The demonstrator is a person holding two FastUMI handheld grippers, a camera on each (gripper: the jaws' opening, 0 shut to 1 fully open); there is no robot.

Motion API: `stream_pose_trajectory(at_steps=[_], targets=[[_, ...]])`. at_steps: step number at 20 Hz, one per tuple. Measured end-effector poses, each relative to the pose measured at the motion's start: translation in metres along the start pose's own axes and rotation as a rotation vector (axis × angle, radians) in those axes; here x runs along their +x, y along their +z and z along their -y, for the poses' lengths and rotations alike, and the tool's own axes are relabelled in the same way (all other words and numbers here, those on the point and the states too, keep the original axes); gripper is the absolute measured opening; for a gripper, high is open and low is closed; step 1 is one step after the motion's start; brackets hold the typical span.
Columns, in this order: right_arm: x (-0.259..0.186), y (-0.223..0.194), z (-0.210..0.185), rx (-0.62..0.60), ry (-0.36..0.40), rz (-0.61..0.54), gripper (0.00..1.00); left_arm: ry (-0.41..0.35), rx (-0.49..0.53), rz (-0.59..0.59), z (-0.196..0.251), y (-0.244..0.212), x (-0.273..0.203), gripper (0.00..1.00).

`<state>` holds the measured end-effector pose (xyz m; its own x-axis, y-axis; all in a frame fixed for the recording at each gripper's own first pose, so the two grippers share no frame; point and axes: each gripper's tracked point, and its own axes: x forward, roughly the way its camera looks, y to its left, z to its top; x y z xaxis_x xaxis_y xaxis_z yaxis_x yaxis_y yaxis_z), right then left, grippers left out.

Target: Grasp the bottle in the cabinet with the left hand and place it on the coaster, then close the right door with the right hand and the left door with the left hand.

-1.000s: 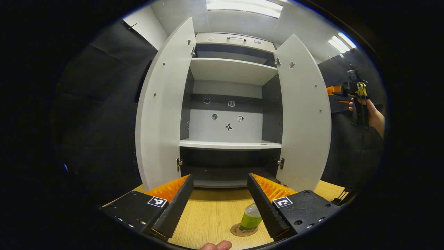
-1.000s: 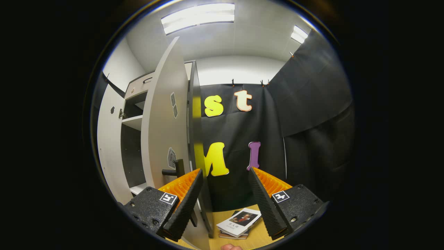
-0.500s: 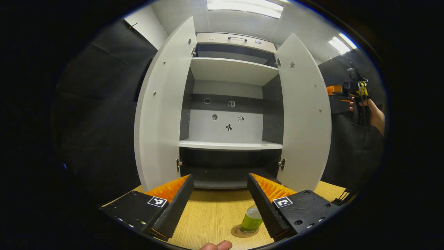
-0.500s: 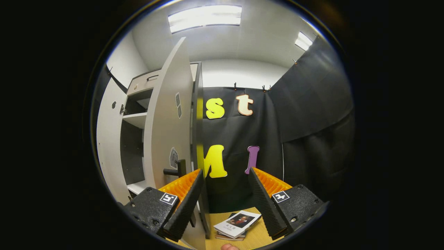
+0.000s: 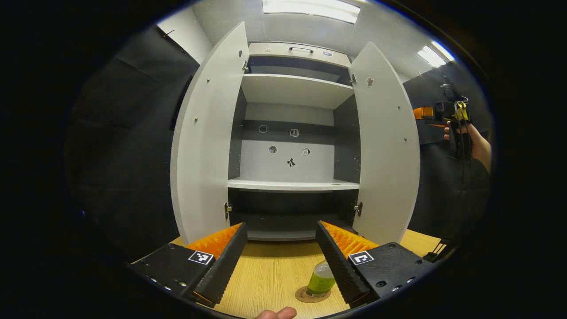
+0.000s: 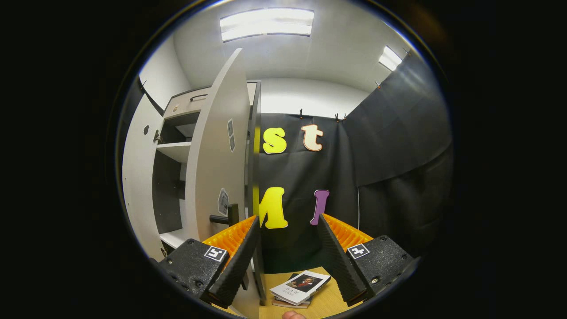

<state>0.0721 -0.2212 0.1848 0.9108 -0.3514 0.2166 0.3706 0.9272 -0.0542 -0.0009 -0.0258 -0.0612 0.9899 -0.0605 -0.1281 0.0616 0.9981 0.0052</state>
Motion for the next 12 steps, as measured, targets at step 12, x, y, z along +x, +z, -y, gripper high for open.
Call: stream_pose_trajectory(at_steps=[12], targets=[[-0.006, -0.007, -0.080, 0.045, 0.174, -0.020, 0.81, 0.018, -0.011, 0.000, -0.008, -0.001, -0.001, 0.94]])
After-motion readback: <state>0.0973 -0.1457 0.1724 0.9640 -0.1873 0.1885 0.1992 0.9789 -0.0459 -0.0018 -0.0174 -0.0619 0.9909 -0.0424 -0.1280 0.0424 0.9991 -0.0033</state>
